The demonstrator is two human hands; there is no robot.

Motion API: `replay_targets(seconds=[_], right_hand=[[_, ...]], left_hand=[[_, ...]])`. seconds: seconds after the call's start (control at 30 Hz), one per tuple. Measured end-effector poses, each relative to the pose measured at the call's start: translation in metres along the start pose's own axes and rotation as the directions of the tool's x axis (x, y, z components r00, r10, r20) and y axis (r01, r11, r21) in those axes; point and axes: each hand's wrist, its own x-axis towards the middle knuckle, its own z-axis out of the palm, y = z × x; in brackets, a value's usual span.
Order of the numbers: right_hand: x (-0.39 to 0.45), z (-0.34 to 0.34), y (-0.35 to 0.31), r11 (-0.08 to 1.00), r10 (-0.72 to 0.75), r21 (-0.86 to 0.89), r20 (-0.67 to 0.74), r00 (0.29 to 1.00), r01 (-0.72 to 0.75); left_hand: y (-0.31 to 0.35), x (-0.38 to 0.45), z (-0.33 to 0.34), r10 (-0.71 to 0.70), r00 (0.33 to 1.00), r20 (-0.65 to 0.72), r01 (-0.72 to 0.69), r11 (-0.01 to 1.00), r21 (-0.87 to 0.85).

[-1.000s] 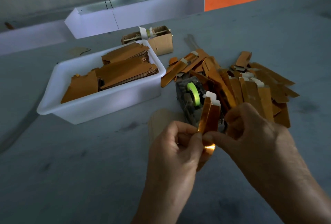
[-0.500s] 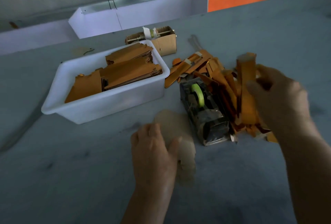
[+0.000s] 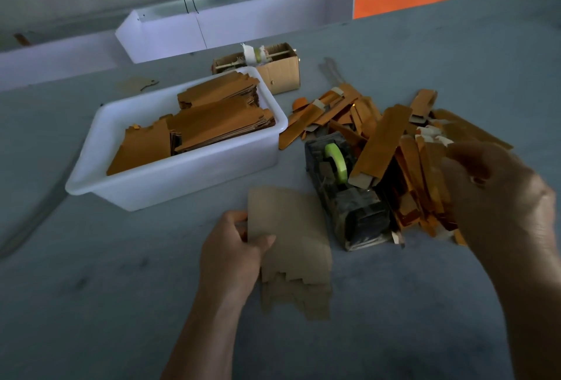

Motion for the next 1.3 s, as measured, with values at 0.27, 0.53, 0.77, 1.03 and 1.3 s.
replay_targets(seconds=[0.27, 0.53, 0.77, 1.03, 1.3], right_hand=[[-0.014, 0.007, -0.014, 0.998, -0.061, 0.019, 0.085, 0.994, 0.06], [-0.051, -0.003, -0.054, 0.934, -0.18, 0.357, 0.526, 0.831, -0.024], [-0.065, 0.011, -0.055, 0.653, -0.04, 0.537, 0.728, 0.684, -0.534], [-0.07, 0.012, -0.052, 0.767, -0.067, 0.502, 0.683, 0.727, -0.4], [-0.083, 0.012, -0.063, 0.899, -0.142, 0.428, 0.483, 0.864, -0.091]], left_hand=[[0.003, -0.008, -0.021, -0.08, 0.997, -0.005, 0.074, 0.947, -0.311], [0.031, -0.034, -0.04, -0.003, 0.944, 0.33, 0.225, 0.737, -0.637], [0.034, -0.044, -0.031, 0.107, 0.907, 0.407, 0.178, 0.779, -0.601], [0.037, -0.05, -0.013, 0.135, 0.95, 0.282, 0.008, 0.891, -0.454], [0.038, -0.06, 0.004, 0.19, 0.973, 0.129, -0.139, 0.933, -0.332]])
